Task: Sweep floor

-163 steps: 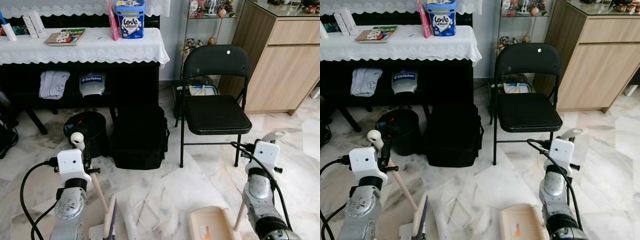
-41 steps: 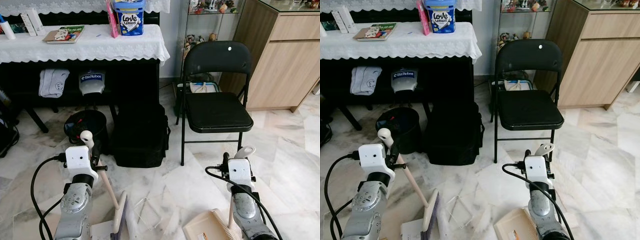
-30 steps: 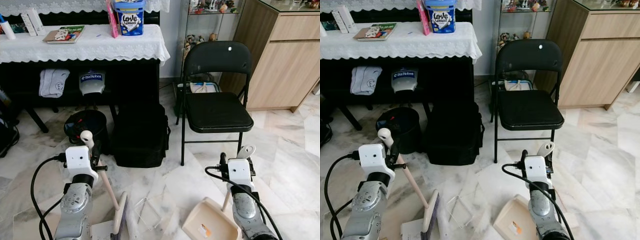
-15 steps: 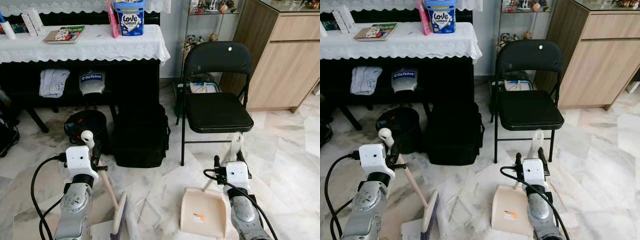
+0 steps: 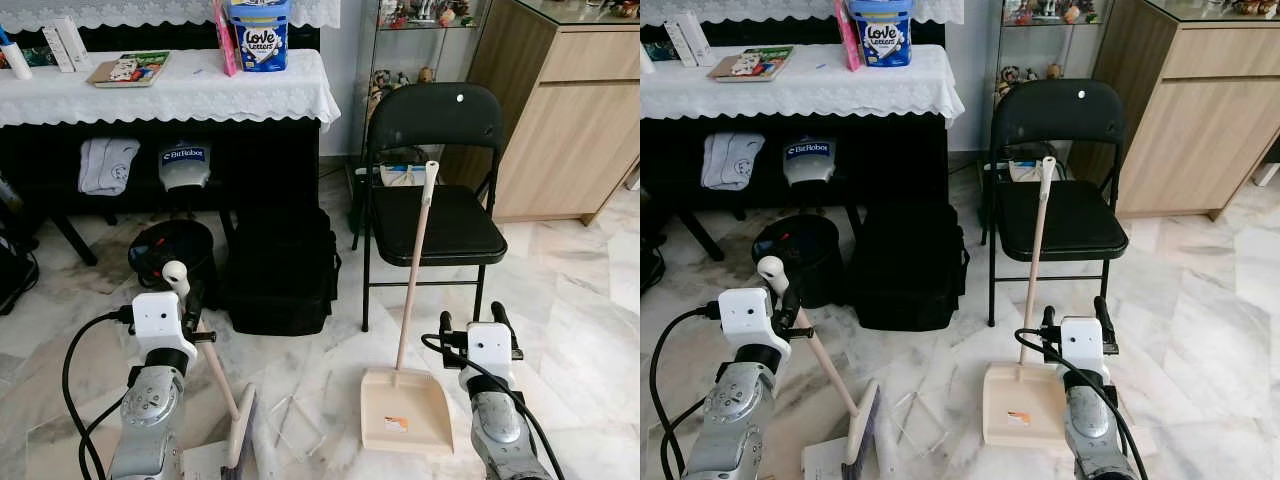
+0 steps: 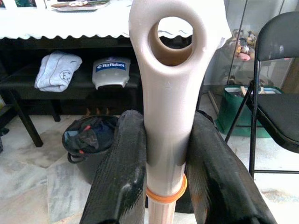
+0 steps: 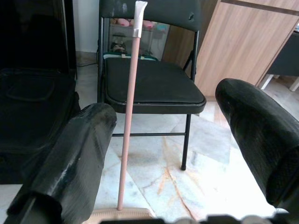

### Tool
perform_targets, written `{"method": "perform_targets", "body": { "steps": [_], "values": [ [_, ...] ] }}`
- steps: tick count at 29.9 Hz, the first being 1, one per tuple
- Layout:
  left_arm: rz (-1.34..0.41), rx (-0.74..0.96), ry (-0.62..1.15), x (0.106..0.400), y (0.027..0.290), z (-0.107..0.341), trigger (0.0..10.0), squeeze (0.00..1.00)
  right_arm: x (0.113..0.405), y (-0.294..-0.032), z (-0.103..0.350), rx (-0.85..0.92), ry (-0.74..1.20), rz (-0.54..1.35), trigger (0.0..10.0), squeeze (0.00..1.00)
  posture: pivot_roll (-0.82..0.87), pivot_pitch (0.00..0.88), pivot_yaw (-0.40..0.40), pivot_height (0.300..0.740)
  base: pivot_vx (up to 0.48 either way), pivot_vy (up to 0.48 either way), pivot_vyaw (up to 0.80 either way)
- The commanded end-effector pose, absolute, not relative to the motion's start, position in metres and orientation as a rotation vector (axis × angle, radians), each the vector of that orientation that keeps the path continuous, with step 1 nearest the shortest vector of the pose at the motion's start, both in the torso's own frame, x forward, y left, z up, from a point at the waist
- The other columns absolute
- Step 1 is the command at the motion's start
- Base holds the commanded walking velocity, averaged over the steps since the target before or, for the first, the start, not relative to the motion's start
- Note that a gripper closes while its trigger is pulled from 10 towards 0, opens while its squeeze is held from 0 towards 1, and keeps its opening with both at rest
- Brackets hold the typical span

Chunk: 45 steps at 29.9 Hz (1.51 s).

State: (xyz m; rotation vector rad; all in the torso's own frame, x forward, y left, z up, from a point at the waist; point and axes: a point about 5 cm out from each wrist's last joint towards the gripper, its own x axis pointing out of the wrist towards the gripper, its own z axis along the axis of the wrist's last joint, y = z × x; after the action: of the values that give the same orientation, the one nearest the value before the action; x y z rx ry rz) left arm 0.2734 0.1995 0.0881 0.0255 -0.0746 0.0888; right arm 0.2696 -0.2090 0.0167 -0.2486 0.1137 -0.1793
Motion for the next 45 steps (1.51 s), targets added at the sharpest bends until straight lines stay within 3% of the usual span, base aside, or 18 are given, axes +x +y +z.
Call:
{"method": "perform_targets", "body": {
  "steps": [1,21,32,45],
  "values": [
    [0.082,0.041,-0.098,0.275,0.201,0.094,10.0,0.0,0.27,-0.21,0.017,-0.241,0.12,-0.188,10.0,0.0,-0.01,0.0,0.004,0.74,0.0,0.0,0.0],
    [0.088,0.039,-0.091,0.274,0.201,0.091,10.0,0.0,0.273,-0.211,0.02,-0.239,0.114,-0.181,10.0,0.0,-0.01,0.0,-0.004,0.74,0.0,0.0,0.0],
    [0.089,0.038,-0.087,0.272,0.201,0.089,10.0,0.0,0.281,-0.194,0.034,-0.159,0.023,-0.009,10.0,0.0,-0.02,0.0,-0.005,0.74,0.0,0.0,0.0],
    [0.088,0.054,-0.08,0.261,0.204,0.087,10.0,0.0,0.278,-0.197,0.035,-0.156,0.014,-0.023,10.0,0.0,-0.02,0.0,-0.006,0.74,0.0,0.0,0.0]
  ]
}}
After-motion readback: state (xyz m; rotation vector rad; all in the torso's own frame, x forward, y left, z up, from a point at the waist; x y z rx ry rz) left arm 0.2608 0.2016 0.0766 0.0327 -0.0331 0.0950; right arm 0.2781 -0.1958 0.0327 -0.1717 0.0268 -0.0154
